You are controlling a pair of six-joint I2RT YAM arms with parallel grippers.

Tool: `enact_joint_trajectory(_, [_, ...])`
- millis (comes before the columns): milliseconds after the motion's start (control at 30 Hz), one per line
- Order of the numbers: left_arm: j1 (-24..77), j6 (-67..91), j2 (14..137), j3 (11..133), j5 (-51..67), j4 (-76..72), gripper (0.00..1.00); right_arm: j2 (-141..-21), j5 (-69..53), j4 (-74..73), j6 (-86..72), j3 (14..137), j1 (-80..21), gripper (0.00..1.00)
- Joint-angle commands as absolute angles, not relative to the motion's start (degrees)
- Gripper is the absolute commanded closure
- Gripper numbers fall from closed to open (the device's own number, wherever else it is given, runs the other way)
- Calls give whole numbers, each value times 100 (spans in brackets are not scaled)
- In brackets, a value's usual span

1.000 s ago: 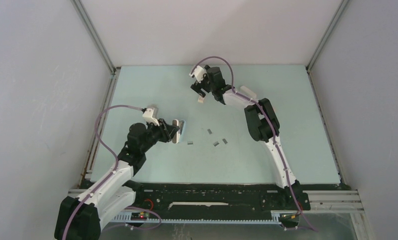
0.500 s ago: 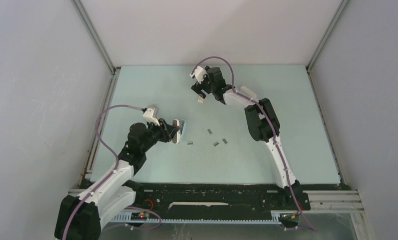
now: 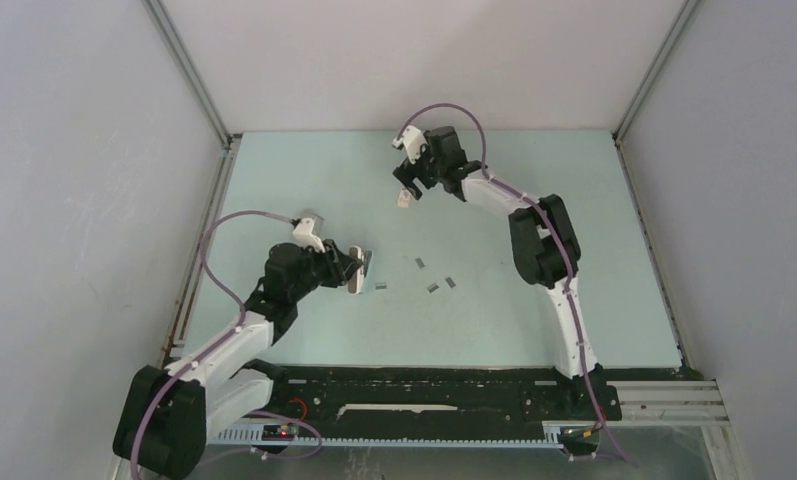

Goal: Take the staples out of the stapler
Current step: Place the stapler at the center of the board.

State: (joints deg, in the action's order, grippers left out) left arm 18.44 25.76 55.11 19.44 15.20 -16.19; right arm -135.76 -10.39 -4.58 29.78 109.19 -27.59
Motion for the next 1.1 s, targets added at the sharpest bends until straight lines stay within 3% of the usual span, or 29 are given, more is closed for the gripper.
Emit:
enact_joint_trajectory(0, [1802, 2686, 5955, 2015, 1468, -1745, 100, -12584, -1583, -1006, 2665, 10617, -2550, 0])
enact_joint_trajectory(233, [1794, 2779, 6937, 2597, 1194, -1362, 100, -11929, -2028, -1354, 2519, 9944, -2394, 0])
enact_joint_trajectory(567, [1562, 2768, 6911, 2863, 591, -874, 100, -11415, -2243, -1450, 2414, 9413, -2348, 0])
enact_joint_trajectory(867, [972, 3528, 6152, 2332, 1043, -1302, 100, -11030, -2489, -1579, 2245, 9127, -2341, 0])
enact_joint_trajectory(1067, [967, 3382, 5216, 2419, 786, -409, 100, -10646, -2806, -1633, 2117, 8768, -2327, 0])
